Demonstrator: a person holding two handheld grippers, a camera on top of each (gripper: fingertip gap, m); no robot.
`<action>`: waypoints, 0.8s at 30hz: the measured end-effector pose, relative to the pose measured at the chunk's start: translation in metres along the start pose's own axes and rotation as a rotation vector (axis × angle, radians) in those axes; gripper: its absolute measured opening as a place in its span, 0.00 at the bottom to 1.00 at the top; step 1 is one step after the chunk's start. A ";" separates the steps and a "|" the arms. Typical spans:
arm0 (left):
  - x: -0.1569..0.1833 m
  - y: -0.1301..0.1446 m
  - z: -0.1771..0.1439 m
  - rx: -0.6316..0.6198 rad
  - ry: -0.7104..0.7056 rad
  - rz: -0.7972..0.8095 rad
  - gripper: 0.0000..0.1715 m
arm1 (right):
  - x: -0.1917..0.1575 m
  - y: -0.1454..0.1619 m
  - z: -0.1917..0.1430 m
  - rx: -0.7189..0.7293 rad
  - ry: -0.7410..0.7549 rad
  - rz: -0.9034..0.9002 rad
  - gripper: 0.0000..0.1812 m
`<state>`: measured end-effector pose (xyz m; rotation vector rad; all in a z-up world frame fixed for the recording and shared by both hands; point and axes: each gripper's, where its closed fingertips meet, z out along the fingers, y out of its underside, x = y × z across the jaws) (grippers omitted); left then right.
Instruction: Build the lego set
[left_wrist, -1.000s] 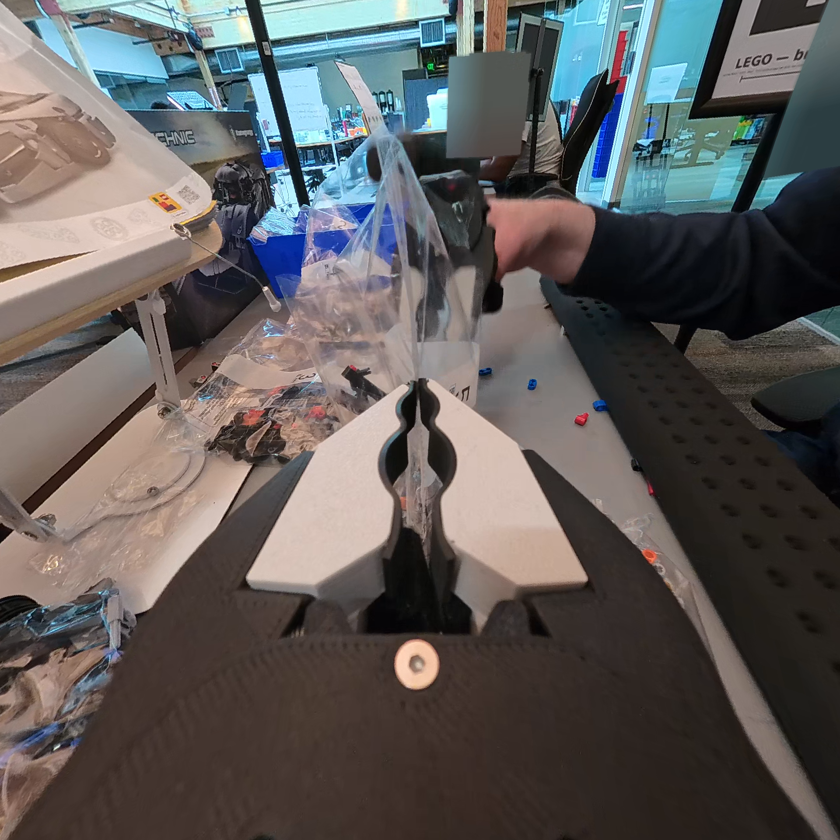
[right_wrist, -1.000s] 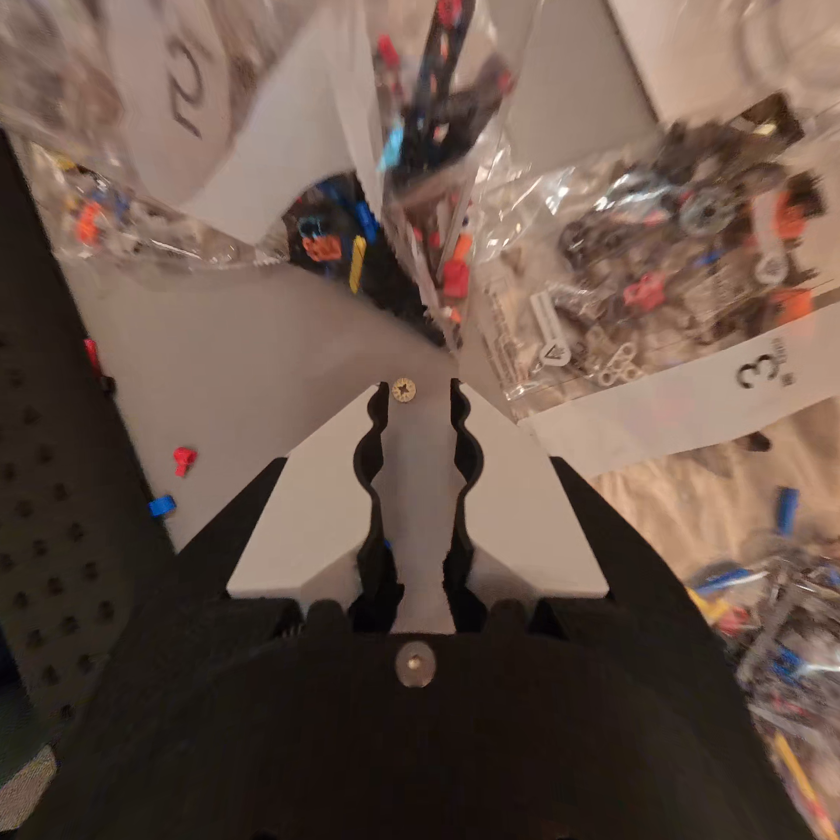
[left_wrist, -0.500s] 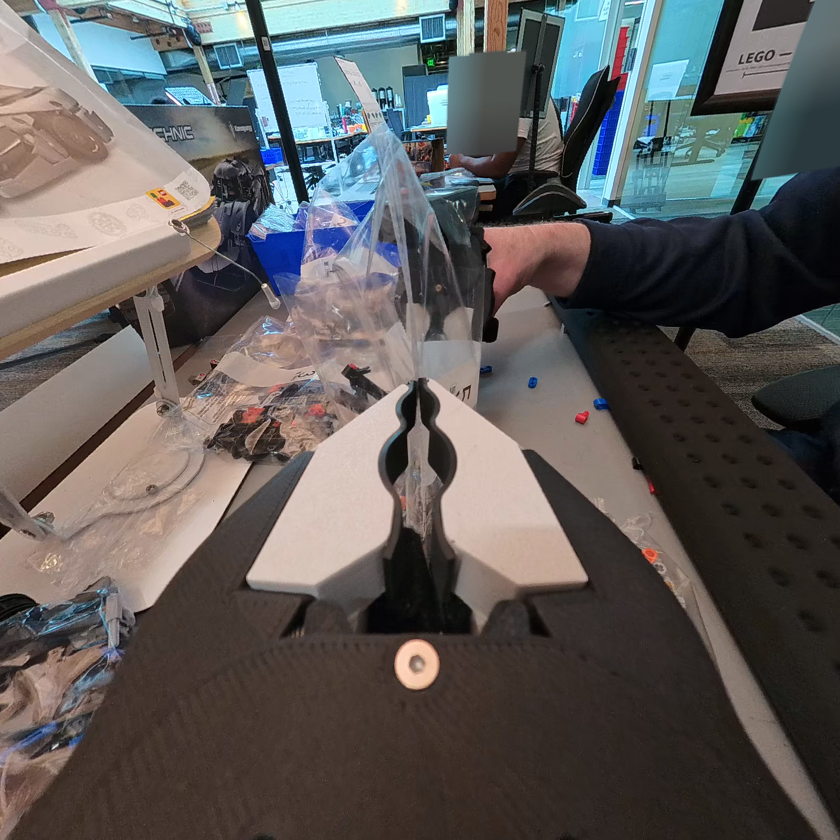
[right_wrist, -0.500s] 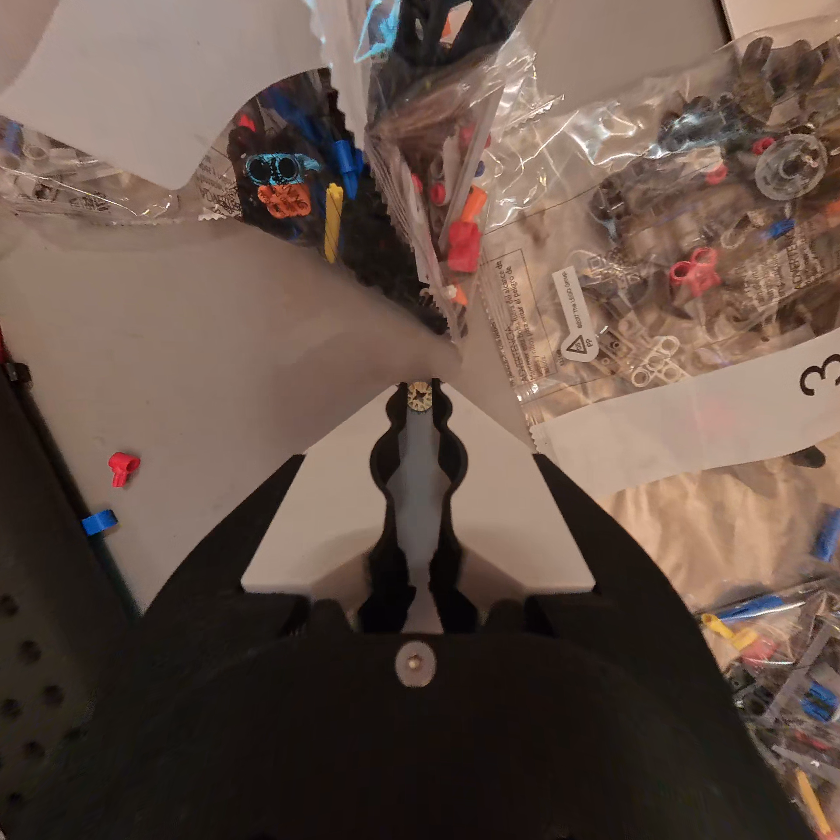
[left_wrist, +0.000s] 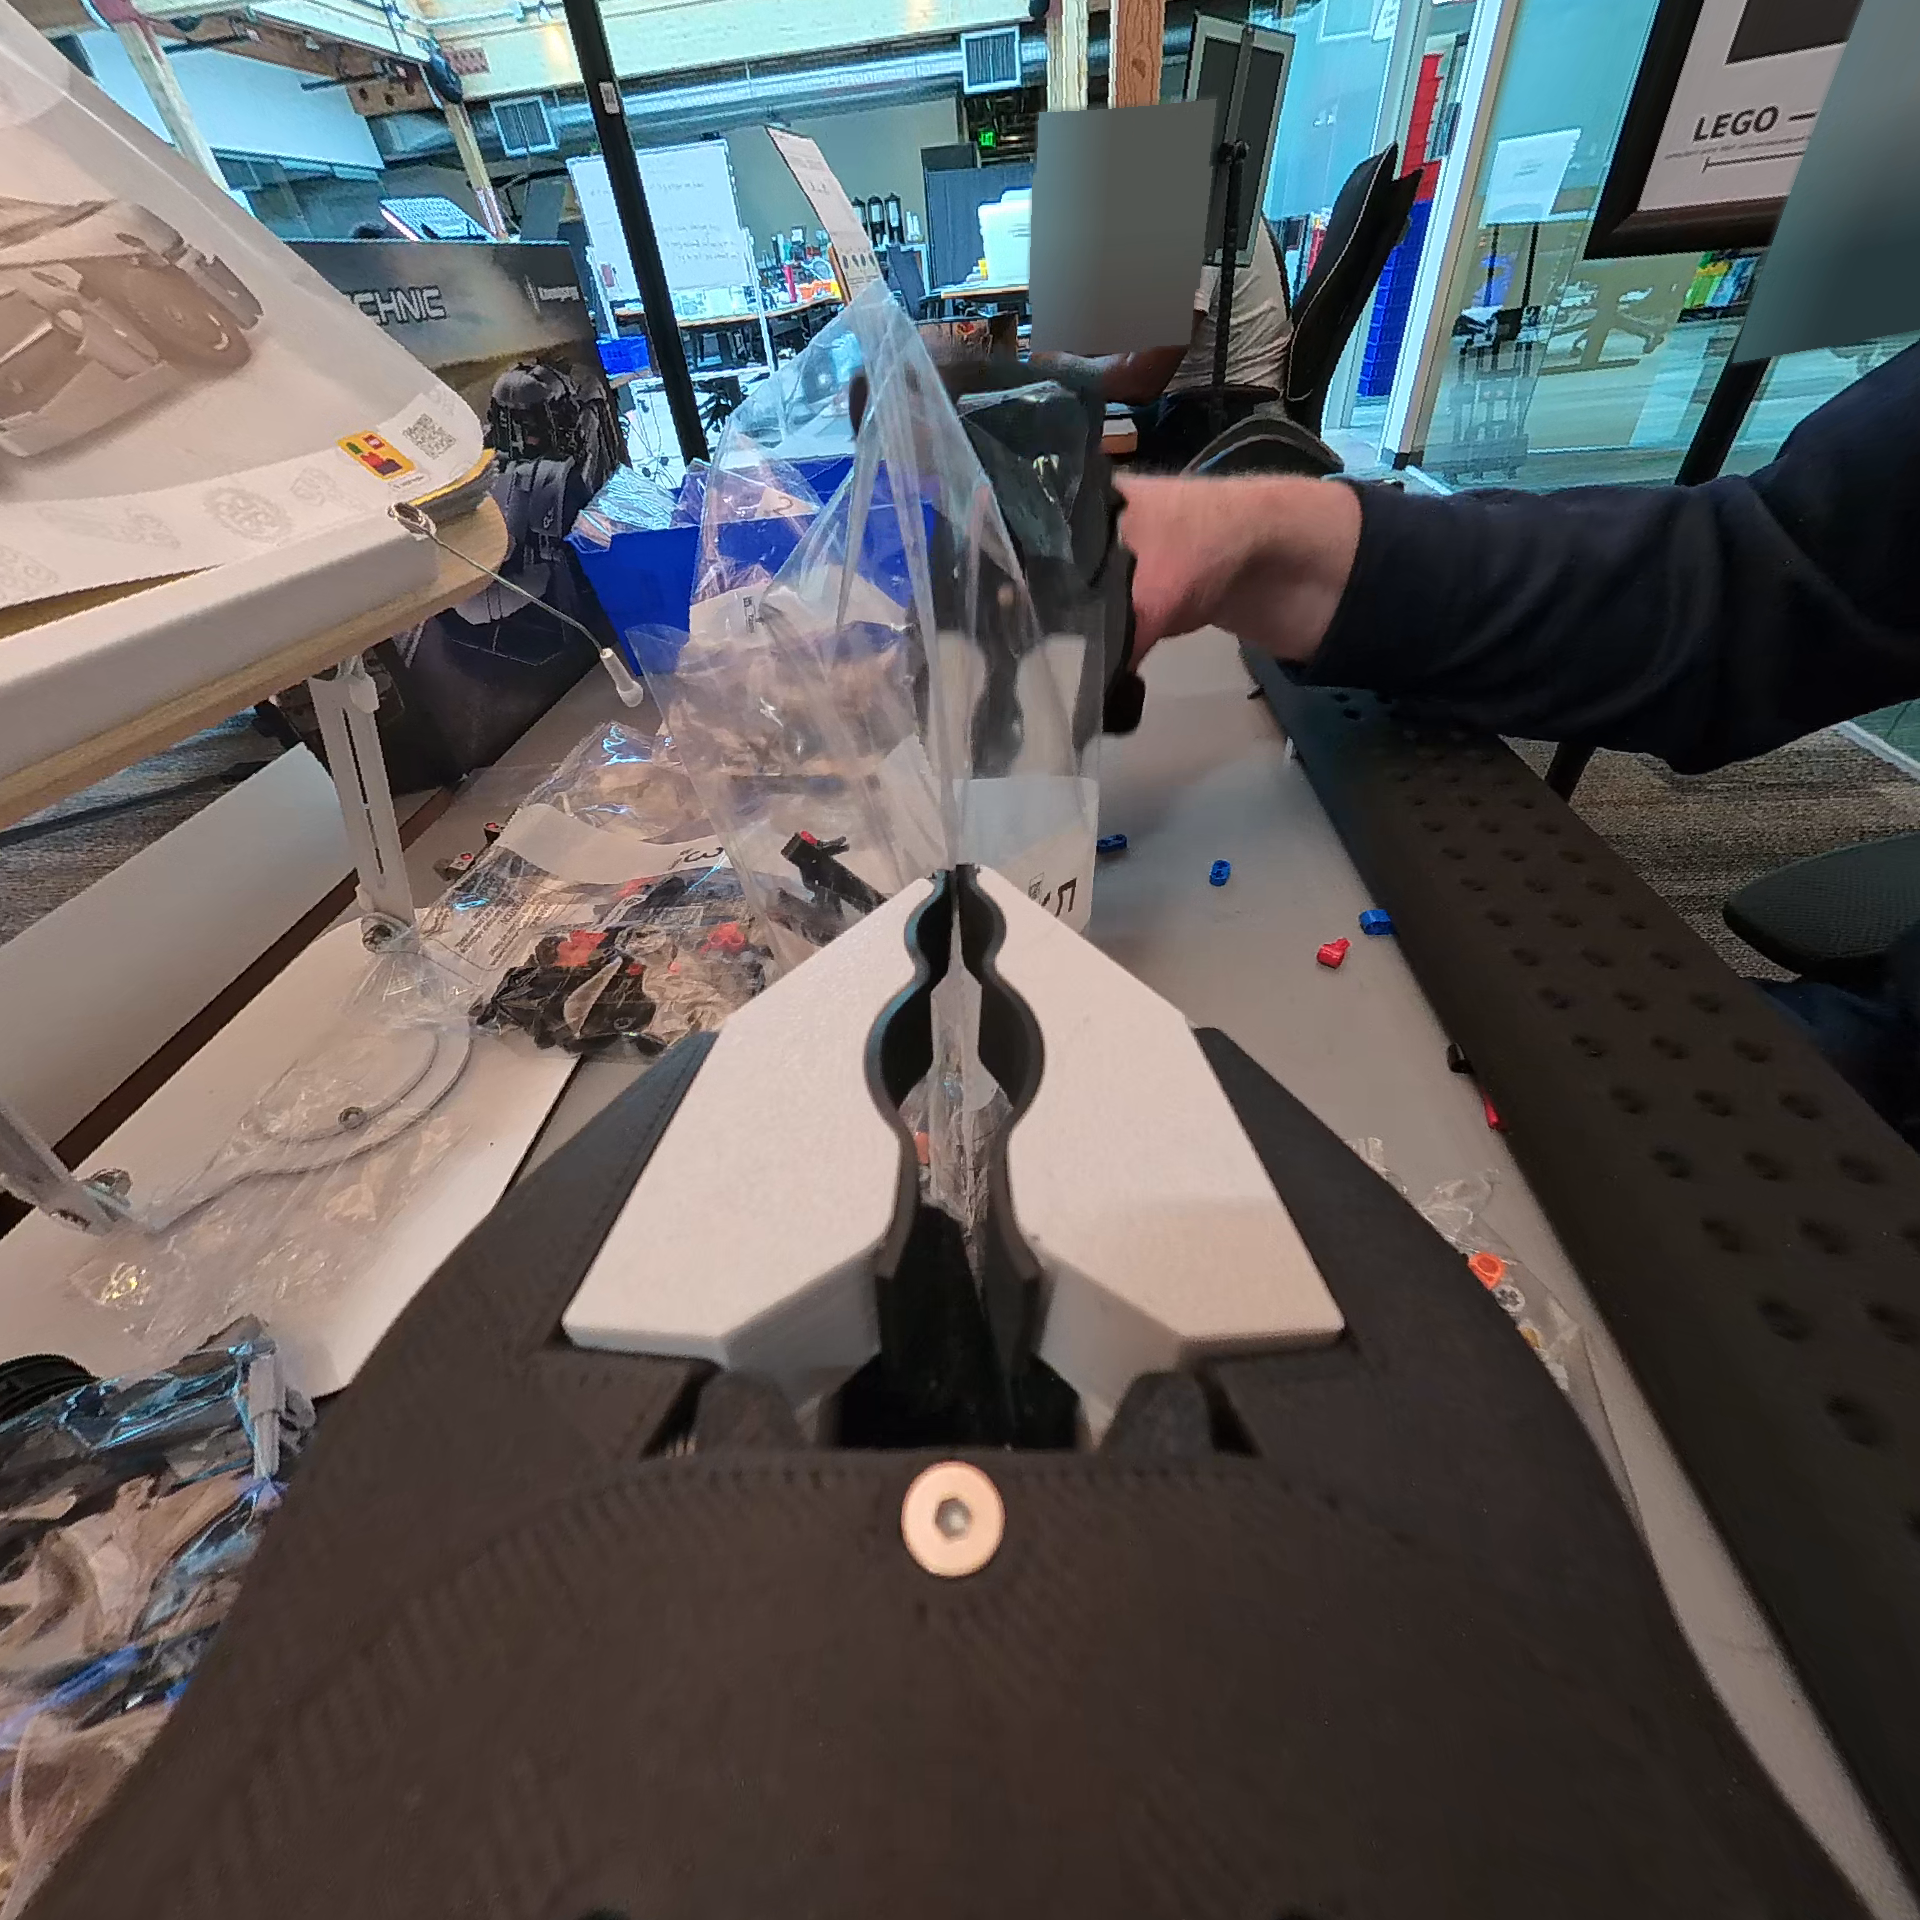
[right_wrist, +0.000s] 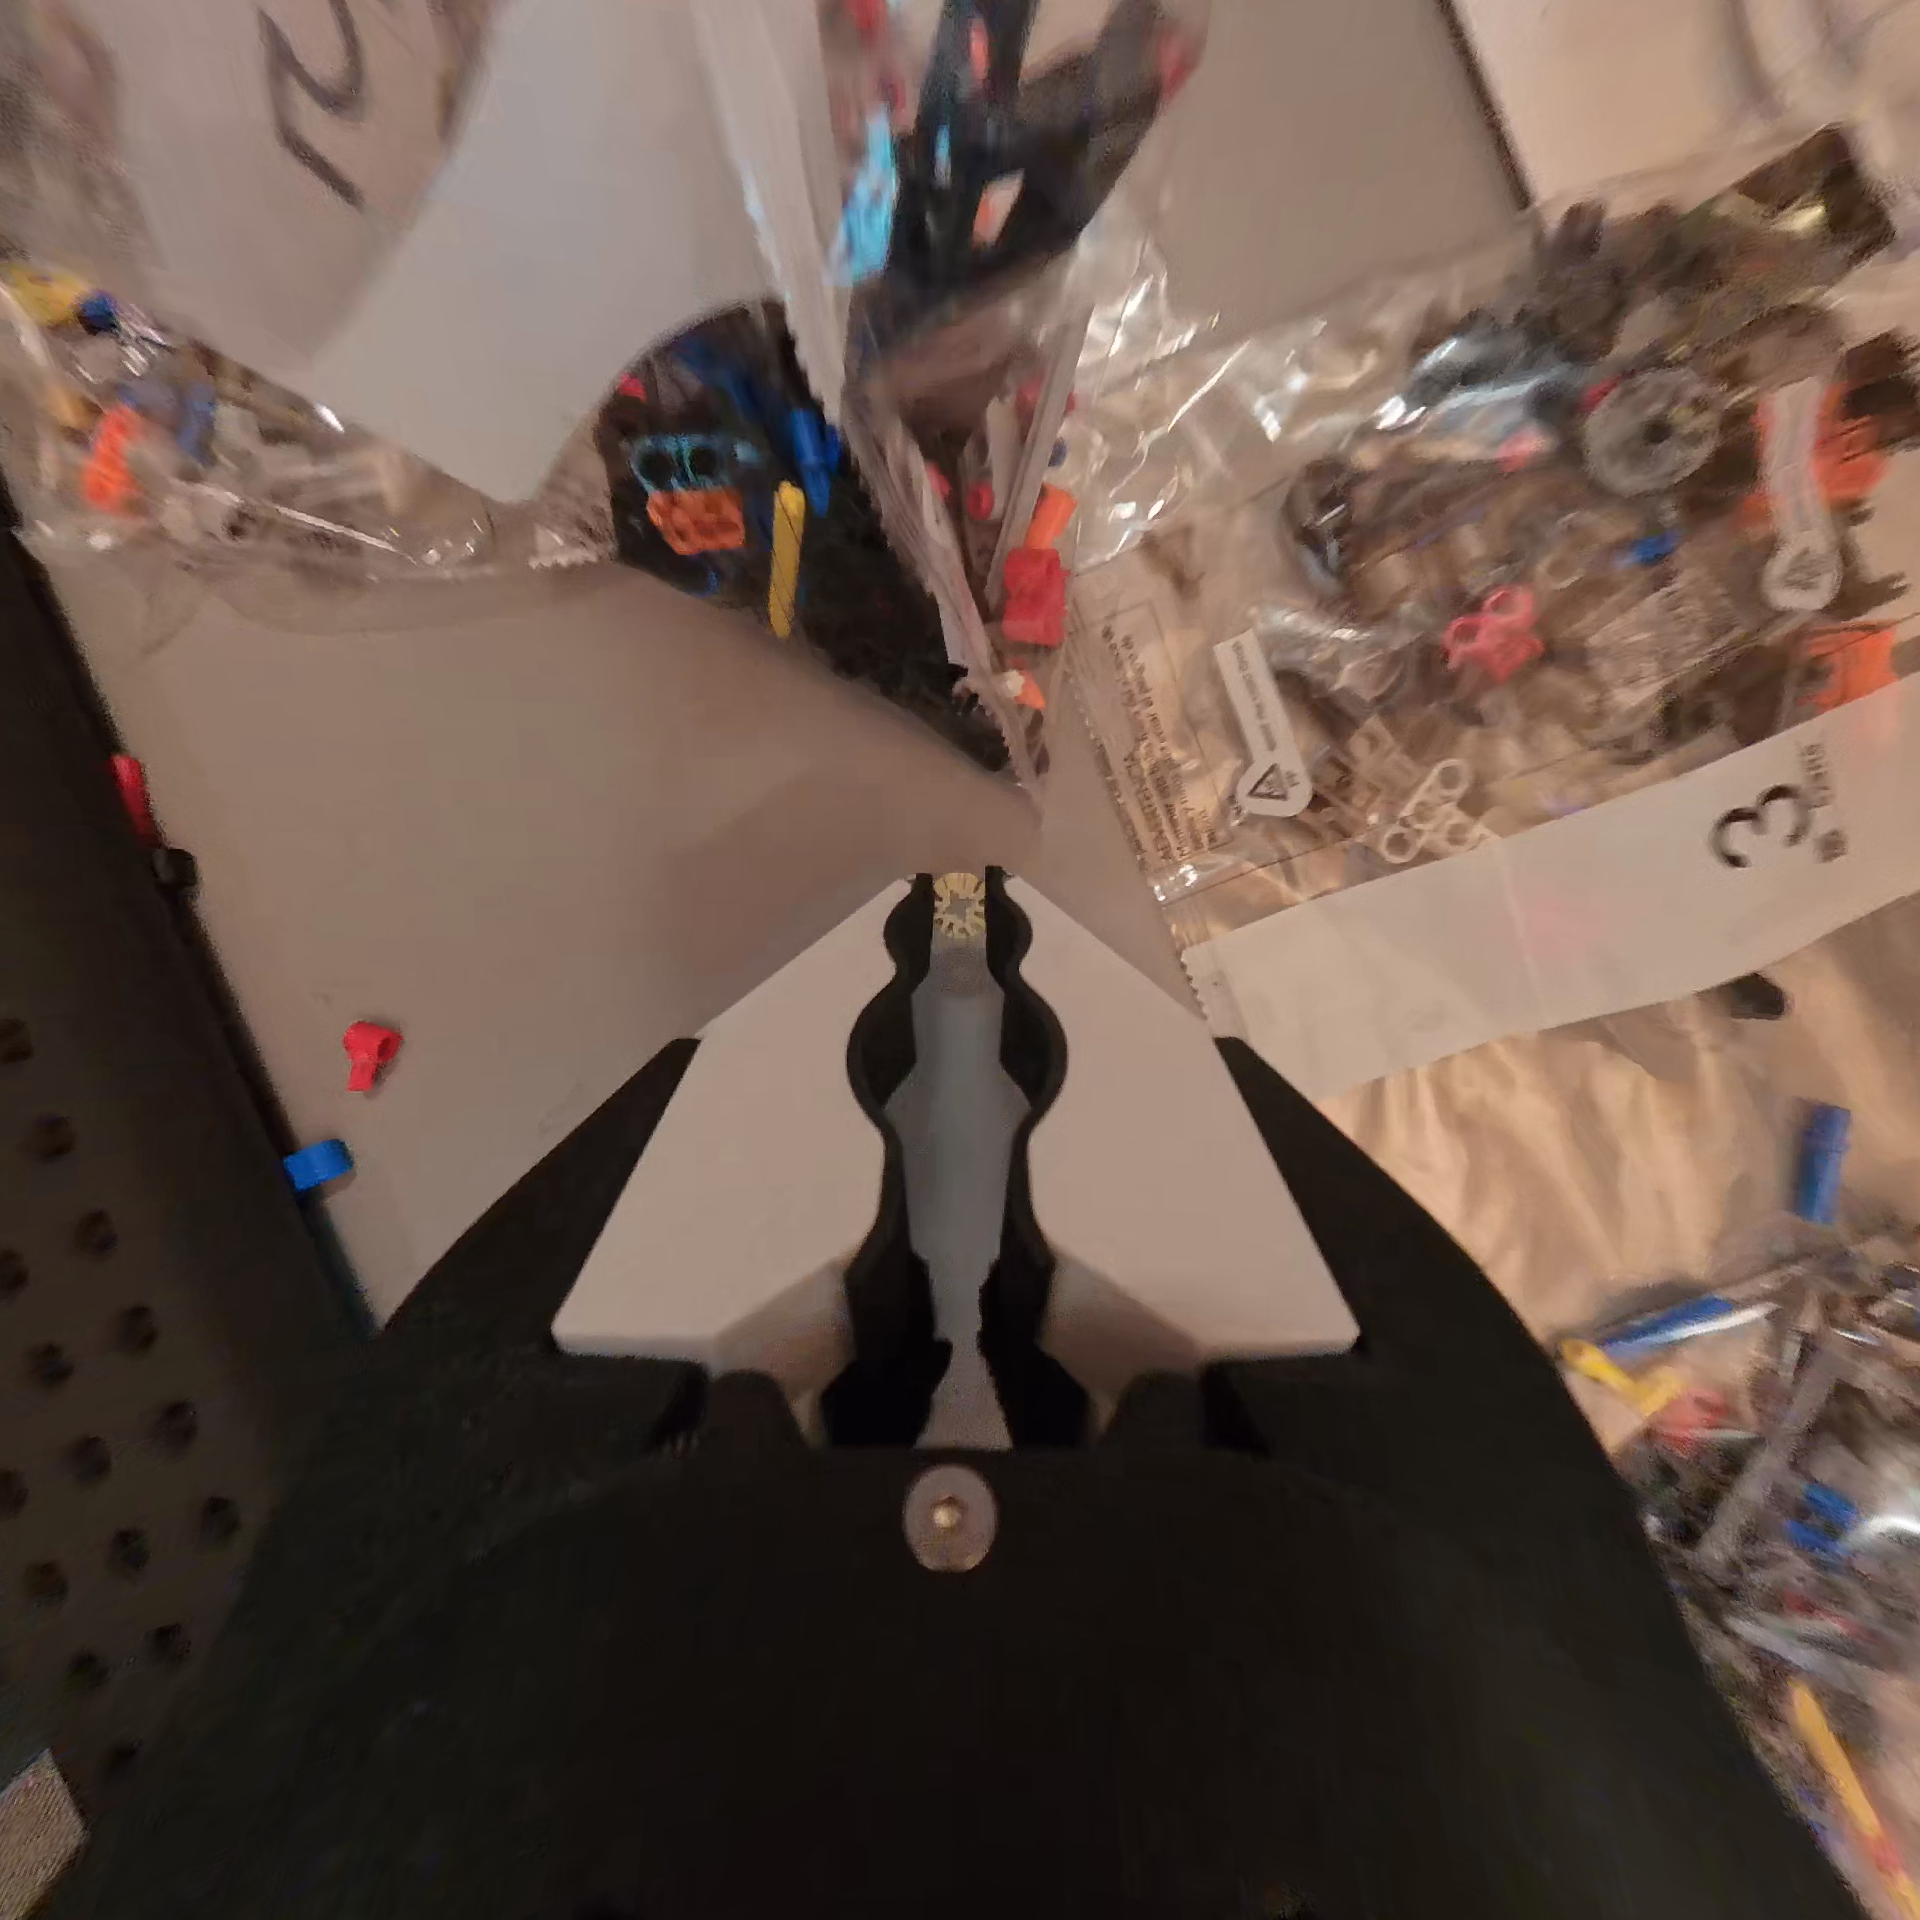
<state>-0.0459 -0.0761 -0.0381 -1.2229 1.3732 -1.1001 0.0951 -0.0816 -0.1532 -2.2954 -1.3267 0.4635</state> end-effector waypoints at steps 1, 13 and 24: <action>0.000 0.000 0.000 0.001 0.001 -0.001 0.00 | 0.001 -0.007 -0.009 0.030 0.007 -0.002 0.04; -0.001 0.003 0.001 -0.004 0.003 -0.008 0.00 | -0.033 -0.140 -0.073 0.311 0.001 -0.188 0.04; 0.001 0.002 0.002 -0.007 0.008 -0.004 0.00 | -0.022 -0.123 -0.090 0.384 0.016 -0.102 0.14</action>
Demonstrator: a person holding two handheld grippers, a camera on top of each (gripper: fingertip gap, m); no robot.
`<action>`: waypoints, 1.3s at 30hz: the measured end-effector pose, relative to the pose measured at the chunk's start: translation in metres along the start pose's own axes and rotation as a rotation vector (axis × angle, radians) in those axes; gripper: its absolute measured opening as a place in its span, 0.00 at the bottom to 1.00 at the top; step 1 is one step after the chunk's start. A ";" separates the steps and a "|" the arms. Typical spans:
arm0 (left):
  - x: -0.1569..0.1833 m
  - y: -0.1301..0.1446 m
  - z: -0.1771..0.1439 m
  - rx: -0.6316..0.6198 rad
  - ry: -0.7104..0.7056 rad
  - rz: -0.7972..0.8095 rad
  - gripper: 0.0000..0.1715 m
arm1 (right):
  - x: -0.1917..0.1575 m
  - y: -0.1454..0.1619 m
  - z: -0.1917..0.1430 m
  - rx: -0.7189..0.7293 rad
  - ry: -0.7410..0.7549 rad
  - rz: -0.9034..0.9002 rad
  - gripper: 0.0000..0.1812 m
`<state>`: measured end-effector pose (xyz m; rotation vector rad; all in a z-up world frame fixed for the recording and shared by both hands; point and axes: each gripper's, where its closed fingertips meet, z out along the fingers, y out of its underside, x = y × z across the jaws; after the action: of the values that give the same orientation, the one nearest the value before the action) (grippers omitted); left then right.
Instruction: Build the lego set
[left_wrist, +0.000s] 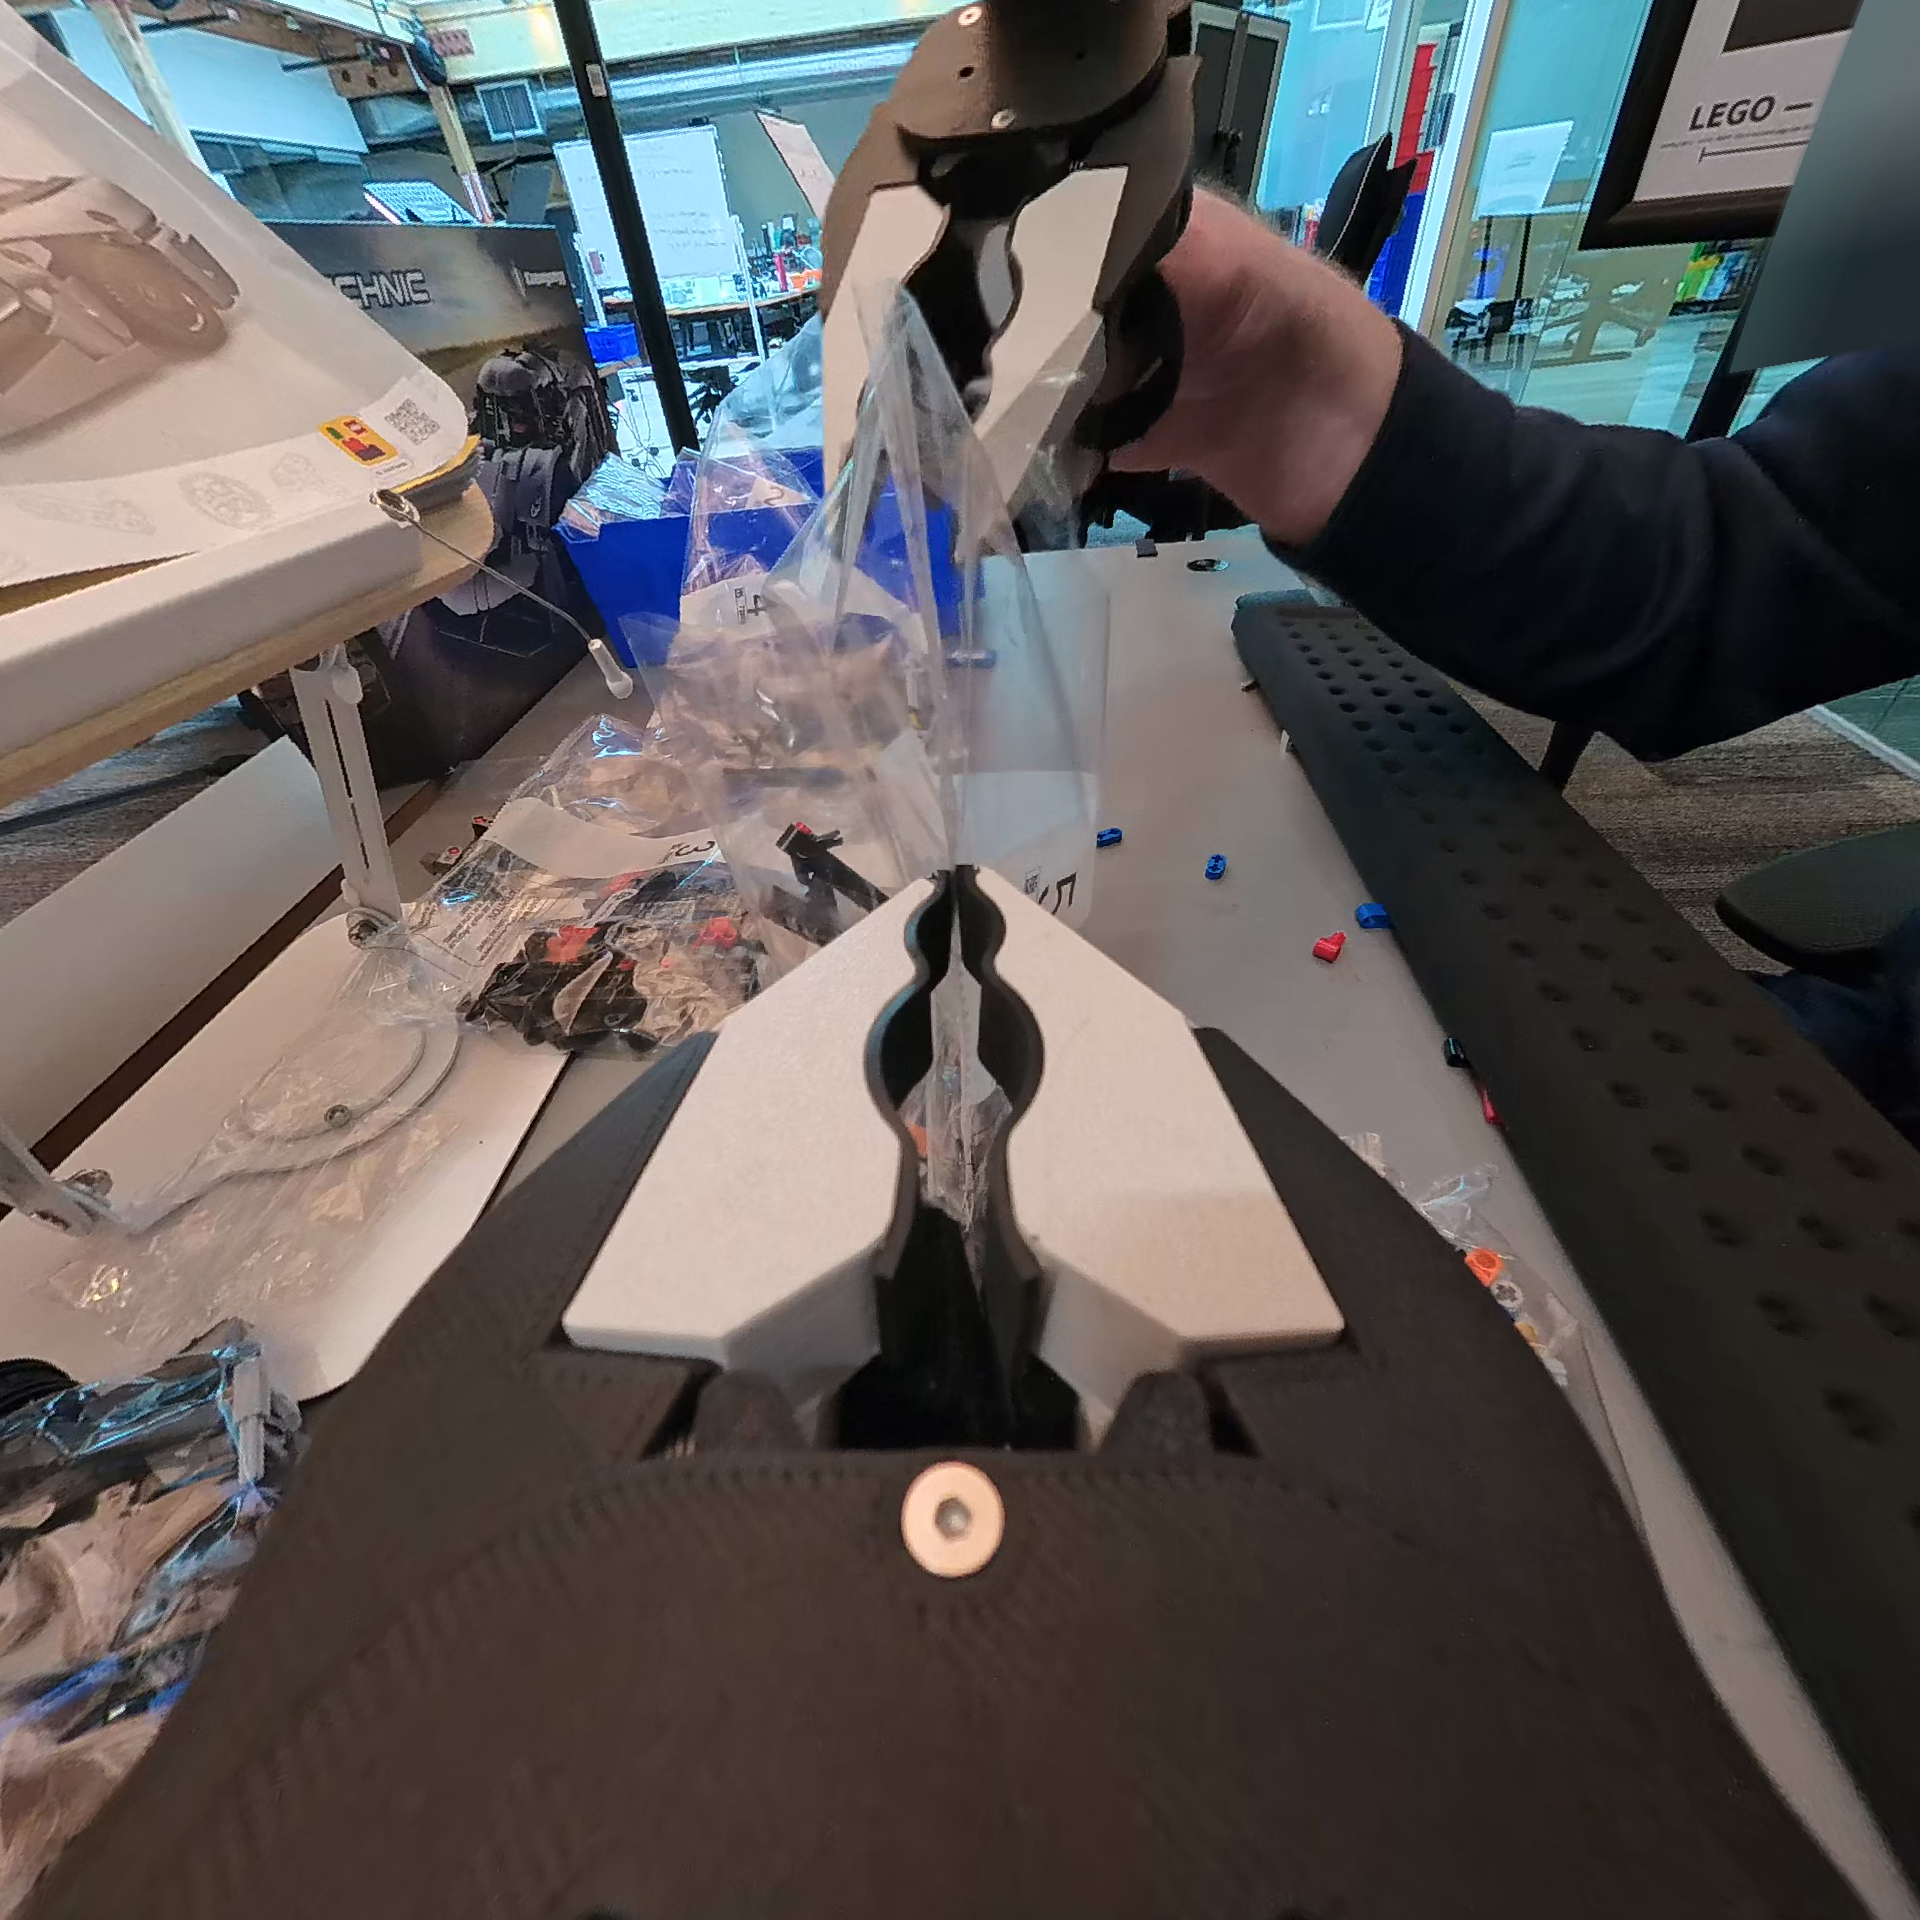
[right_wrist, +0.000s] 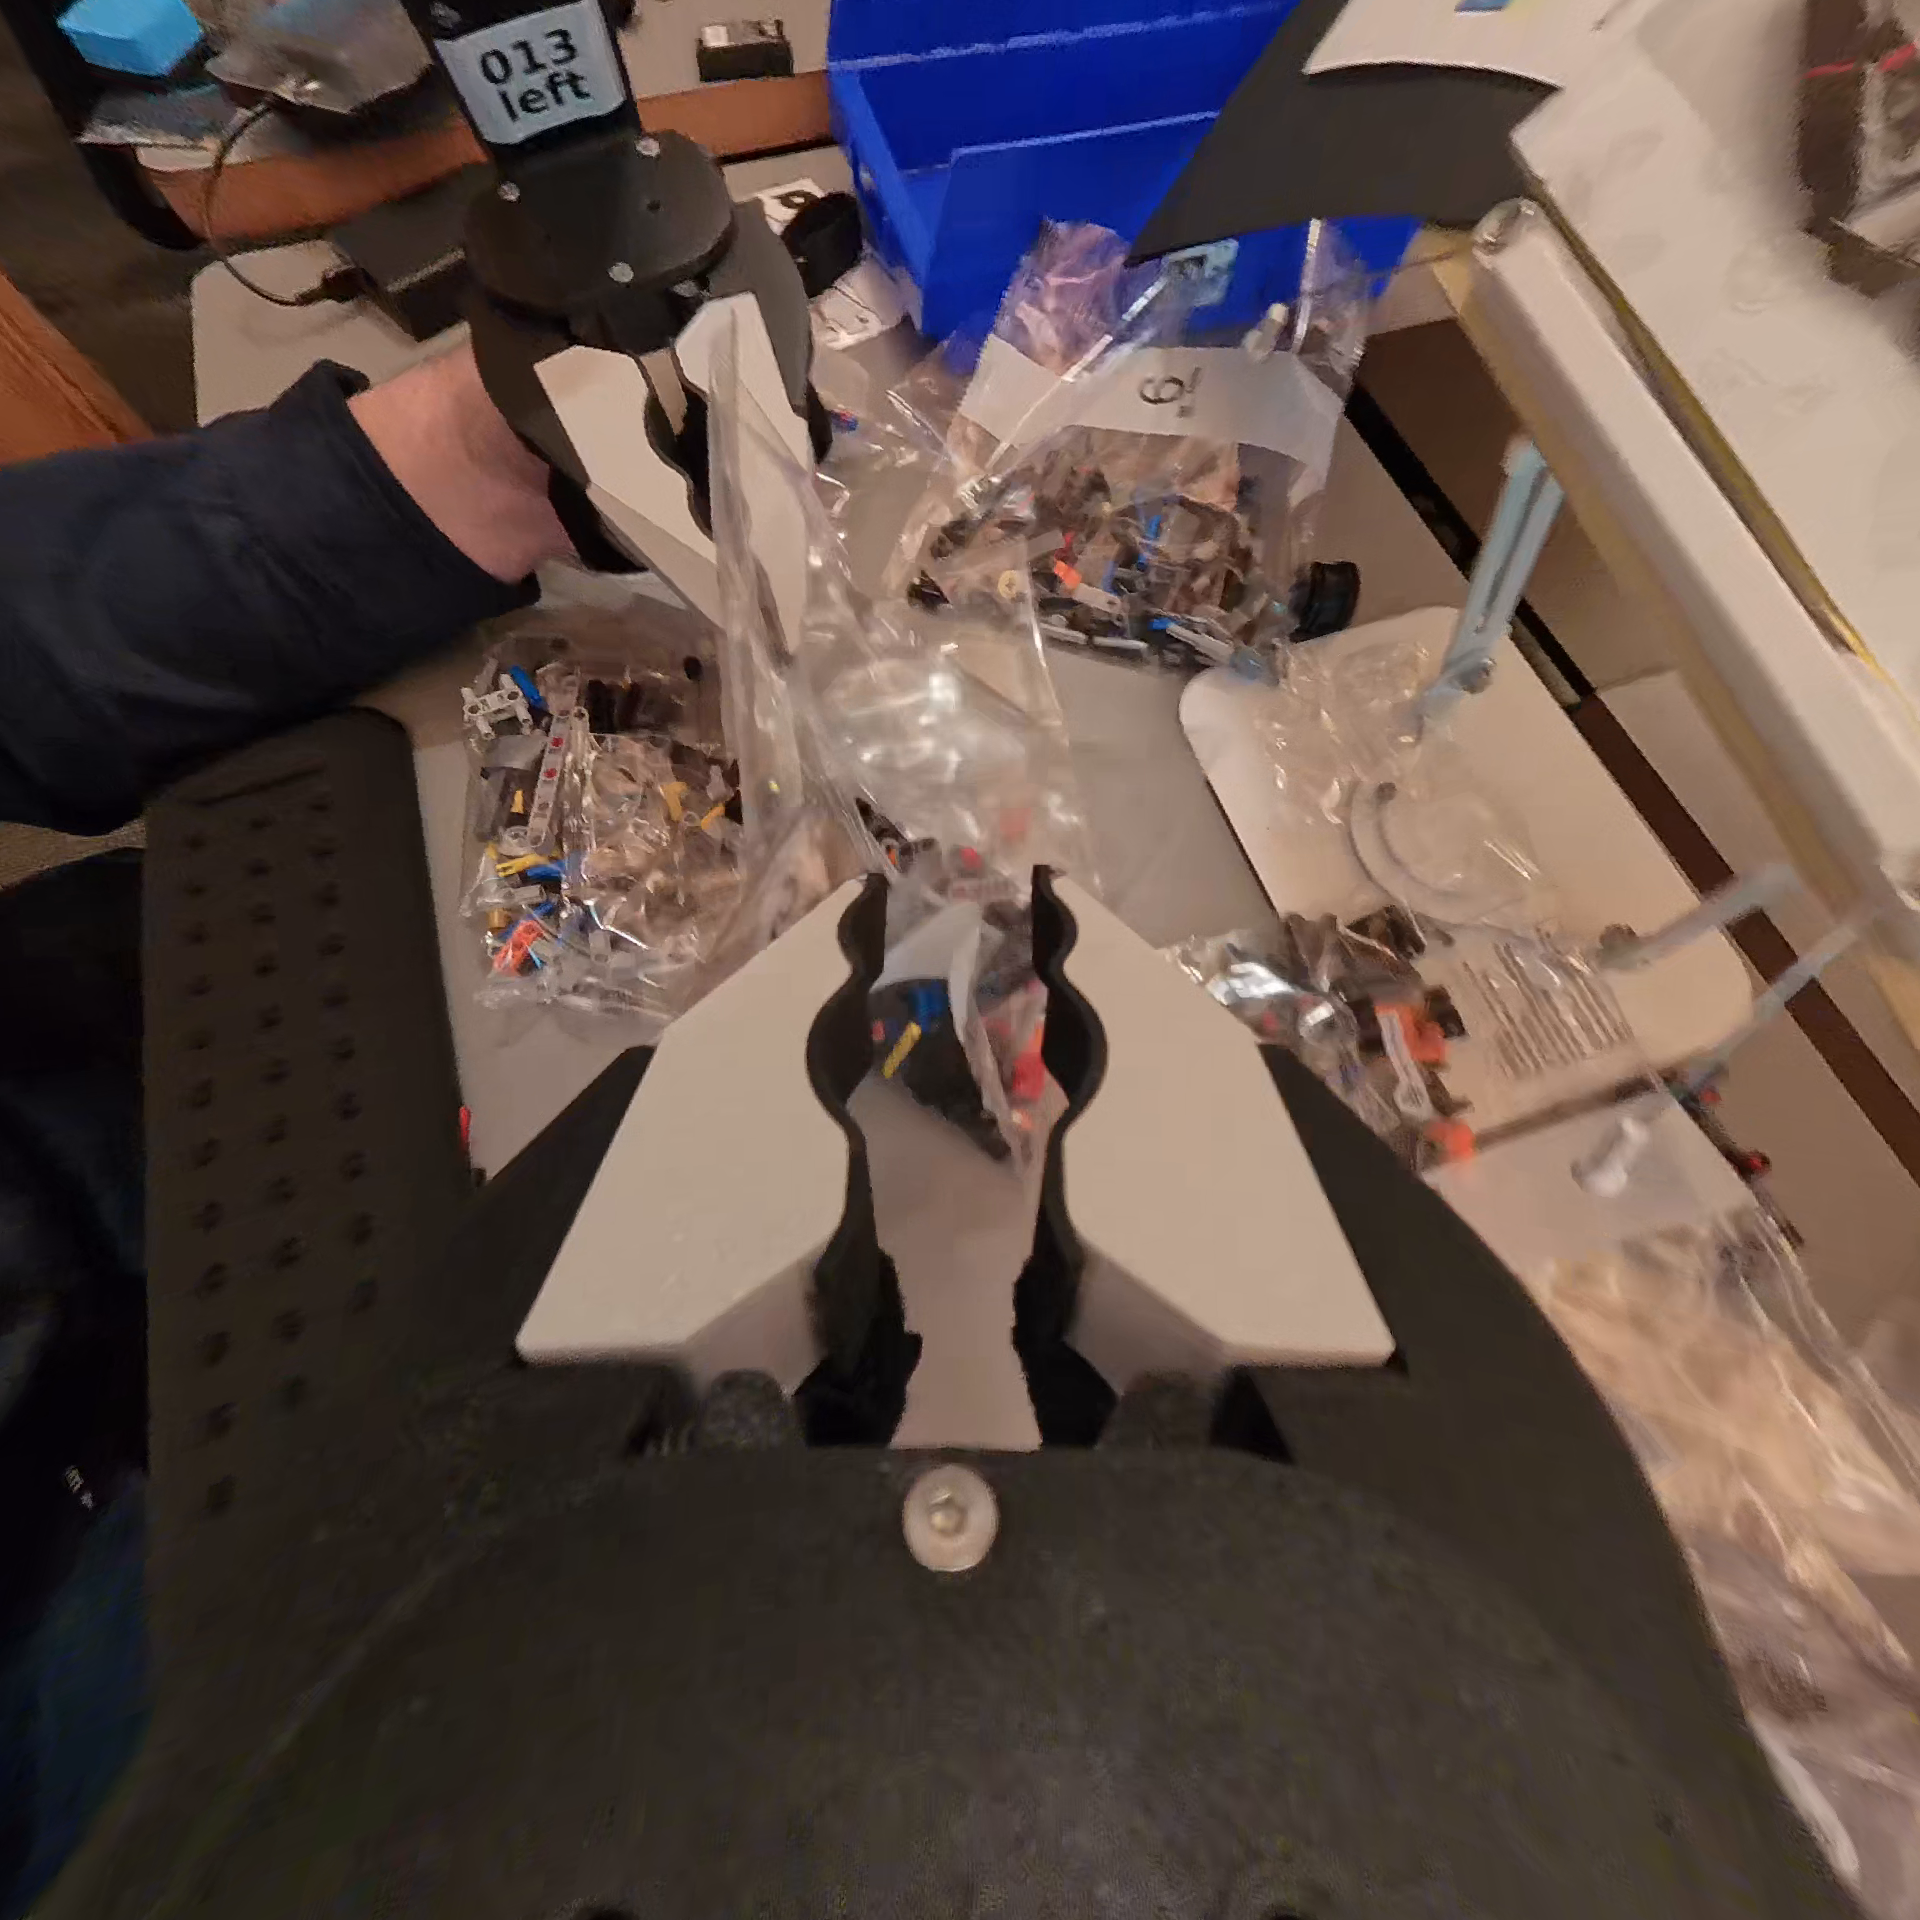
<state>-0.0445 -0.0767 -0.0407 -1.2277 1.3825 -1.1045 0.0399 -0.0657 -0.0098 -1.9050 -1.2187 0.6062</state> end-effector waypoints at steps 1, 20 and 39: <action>0.000 0.000 0.000 0.001 -0.001 -0.001 0.00 | 0.003 0.004 -0.008 -0.002 0.022 0.007 0.15; -0.003 0.003 0.000 0.000 -0.008 -0.012 0.00 | -0.015 0.216 -0.017 -0.474 0.035 0.275 0.14; -0.003 0.003 0.000 -0.007 -0.009 -0.006 0.00 | -0.003 0.162 -0.015 -0.374 0.088 0.161 0.00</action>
<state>-0.0445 -0.0738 -0.0432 -1.2412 1.3776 -1.0976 0.1361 -0.1118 -0.1324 -2.3333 -1.1916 0.3899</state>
